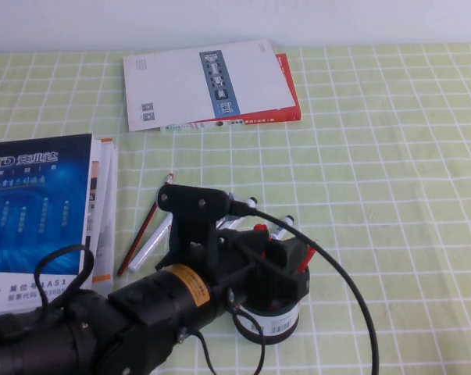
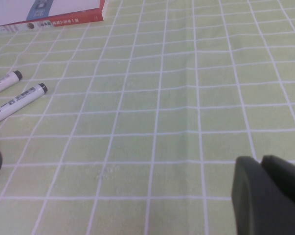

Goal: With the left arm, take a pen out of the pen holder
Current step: Pick up the pen from the pen holder

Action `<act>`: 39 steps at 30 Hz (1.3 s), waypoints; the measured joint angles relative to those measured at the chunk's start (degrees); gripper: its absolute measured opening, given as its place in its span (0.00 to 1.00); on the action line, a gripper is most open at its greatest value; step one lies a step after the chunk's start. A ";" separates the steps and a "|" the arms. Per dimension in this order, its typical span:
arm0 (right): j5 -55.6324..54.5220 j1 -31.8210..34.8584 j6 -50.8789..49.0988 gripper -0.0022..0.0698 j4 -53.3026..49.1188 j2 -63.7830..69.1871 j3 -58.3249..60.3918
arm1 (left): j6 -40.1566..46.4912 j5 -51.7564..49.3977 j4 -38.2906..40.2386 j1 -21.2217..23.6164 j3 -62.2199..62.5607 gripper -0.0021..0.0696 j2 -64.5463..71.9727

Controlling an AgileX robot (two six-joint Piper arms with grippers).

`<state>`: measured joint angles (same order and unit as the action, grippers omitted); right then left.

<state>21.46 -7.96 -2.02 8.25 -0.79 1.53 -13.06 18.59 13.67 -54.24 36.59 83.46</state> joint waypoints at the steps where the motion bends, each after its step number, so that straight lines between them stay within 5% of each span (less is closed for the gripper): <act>1: 0.00 0.00 0.00 0.01 0.00 0.00 0.00 | 0.00 -0.41 0.00 0.00 0.56 0.55 0.32; 11: 0.00 0.00 0.00 0.01 0.00 0.00 0.00 | 0.87 -2.56 -0.27 0.36 2.50 0.56 0.74; 24: 0.00 0.00 0.00 0.01 0.00 0.00 0.00 | 1.72 -8.53 -0.87 6.25 6.50 0.56 3.94; 39: 0.00 0.00 0.00 0.01 0.00 0.00 0.00 | 2.55 -5.04 -0.99 6.30 6.54 0.56 7.05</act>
<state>21.46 -7.96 -2.02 8.25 -0.79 1.53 -10.50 13.55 12.68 -47.94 43.13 90.51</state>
